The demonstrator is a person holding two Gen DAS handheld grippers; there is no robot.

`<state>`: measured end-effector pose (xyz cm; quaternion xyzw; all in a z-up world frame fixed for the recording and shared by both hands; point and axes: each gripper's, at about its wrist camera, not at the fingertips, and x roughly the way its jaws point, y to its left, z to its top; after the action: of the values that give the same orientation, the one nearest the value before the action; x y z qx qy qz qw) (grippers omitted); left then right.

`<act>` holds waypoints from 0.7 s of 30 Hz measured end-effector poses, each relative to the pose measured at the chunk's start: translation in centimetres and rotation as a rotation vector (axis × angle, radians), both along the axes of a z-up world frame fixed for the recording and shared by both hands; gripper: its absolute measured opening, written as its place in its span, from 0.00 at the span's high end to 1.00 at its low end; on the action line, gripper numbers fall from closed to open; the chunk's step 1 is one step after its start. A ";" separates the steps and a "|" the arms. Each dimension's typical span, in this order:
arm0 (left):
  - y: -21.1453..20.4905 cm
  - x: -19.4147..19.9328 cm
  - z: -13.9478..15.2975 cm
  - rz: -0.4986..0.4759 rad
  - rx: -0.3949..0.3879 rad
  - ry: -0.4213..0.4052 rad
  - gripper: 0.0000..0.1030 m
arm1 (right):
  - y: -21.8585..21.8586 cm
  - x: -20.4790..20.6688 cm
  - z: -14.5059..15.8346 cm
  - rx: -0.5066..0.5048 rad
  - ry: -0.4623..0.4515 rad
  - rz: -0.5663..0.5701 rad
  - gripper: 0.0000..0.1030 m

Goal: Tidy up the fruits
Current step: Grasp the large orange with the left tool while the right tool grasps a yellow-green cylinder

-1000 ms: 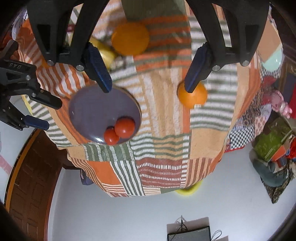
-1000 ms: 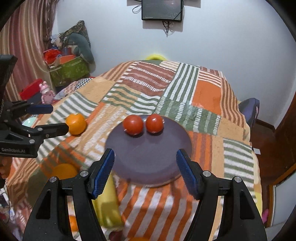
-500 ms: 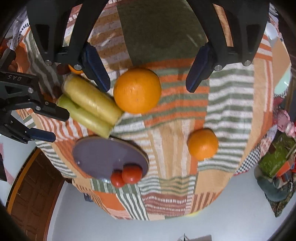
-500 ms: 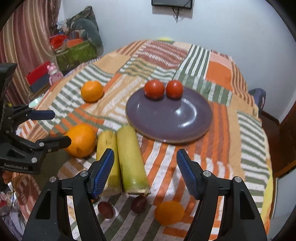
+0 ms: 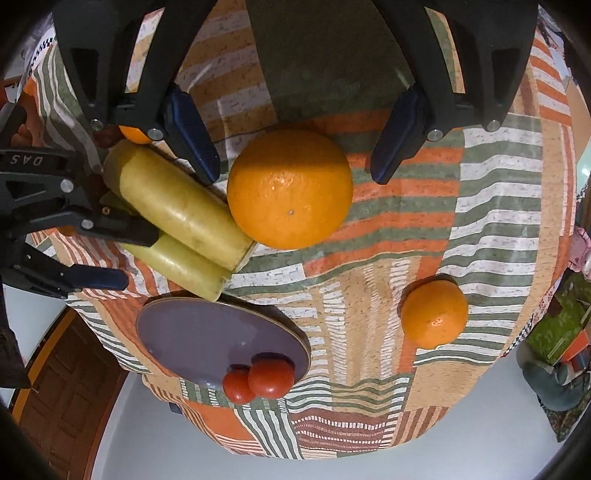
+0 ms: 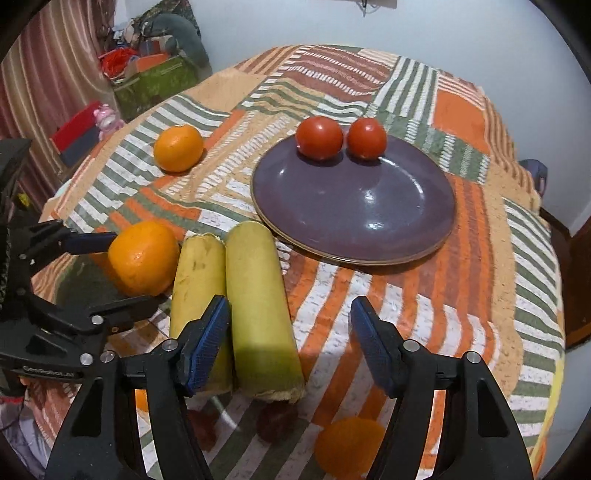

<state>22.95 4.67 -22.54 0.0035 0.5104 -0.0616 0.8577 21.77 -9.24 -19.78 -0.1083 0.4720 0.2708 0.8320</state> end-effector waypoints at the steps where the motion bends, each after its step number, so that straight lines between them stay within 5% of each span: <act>1: 0.0 0.1 -0.1 0.001 -0.002 -0.002 0.19 | 0.1 0.1 -0.1 0.001 0.007 0.006 0.37; 7: 0.2 0.8 -0.3 0.006 -0.026 -0.002 0.34 | 0.4 0.5 -0.4 -0.006 0.015 0.027 0.38; 21: 1.3 -0.6 0.2 0.016 -0.050 -0.006 0.36 | 1.8 1.7 -1.1 0.015 0.105 0.069 0.62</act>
<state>22.36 6.01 -22.38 -0.0219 0.5061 -0.0675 0.8596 23.50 -7.42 -20.86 -0.1039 0.5090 0.3084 0.7969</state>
